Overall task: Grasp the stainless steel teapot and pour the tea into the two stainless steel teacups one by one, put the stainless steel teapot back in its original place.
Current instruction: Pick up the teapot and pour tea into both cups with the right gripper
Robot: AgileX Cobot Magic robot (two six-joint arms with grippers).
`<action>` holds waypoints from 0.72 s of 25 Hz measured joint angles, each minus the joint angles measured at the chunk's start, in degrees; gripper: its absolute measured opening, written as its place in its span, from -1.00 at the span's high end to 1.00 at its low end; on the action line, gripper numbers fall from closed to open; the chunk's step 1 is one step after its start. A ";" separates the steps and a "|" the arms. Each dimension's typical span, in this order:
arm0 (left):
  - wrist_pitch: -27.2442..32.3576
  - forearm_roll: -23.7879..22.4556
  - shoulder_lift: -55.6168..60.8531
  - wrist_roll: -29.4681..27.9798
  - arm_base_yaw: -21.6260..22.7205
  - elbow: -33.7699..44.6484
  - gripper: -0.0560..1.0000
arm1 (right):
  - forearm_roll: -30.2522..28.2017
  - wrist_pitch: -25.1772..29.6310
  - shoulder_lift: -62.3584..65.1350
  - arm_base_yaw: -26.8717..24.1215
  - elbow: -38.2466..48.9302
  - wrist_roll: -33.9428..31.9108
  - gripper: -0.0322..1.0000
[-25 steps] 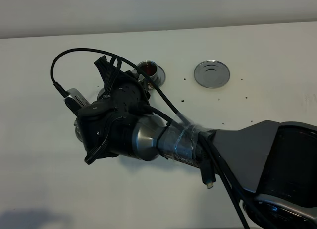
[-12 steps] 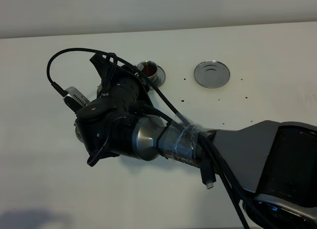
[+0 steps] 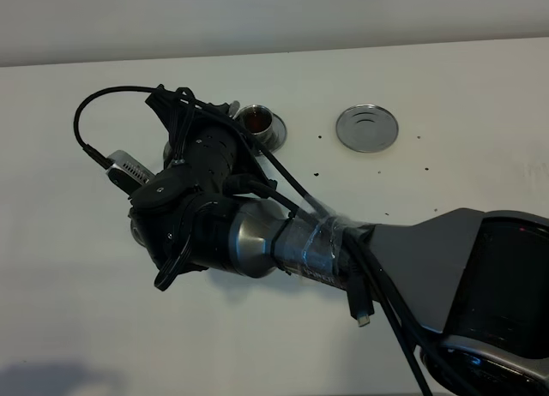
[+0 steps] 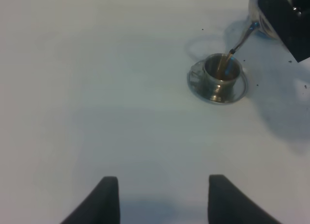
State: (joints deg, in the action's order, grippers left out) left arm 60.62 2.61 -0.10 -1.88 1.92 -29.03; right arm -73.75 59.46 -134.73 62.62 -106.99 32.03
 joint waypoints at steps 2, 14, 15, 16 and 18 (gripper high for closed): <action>0.00 0.00 0.00 0.00 0.00 0.00 0.04 | -0.86 0.00 0.00 0.00 0.00 0.32 0.59; 0.00 0.00 0.00 0.00 0.00 0.00 0.04 | -2.75 0.32 0.00 0.00 0.00 0.50 0.59; 0.00 0.00 0.00 0.00 0.00 0.00 0.04 | -2.96 0.32 0.00 0.00 0.00 0.50 0.59; 0.00 0.00 0.00 0.00 0.00 0.00 0.04 | -3.20 0.28 0.00 0.00 0.00 0.50 0.59; 0.00 0.00 0.00 0.00 0.00 0.00 0.04 | -3.71 0.23 0.00 0.00 0.00 0.66 0.59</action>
State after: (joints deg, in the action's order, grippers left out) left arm 60.62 2.61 -0.10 -1.88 1.92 -29.03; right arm -77.46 59.69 -134.73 62.62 -106.99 32.69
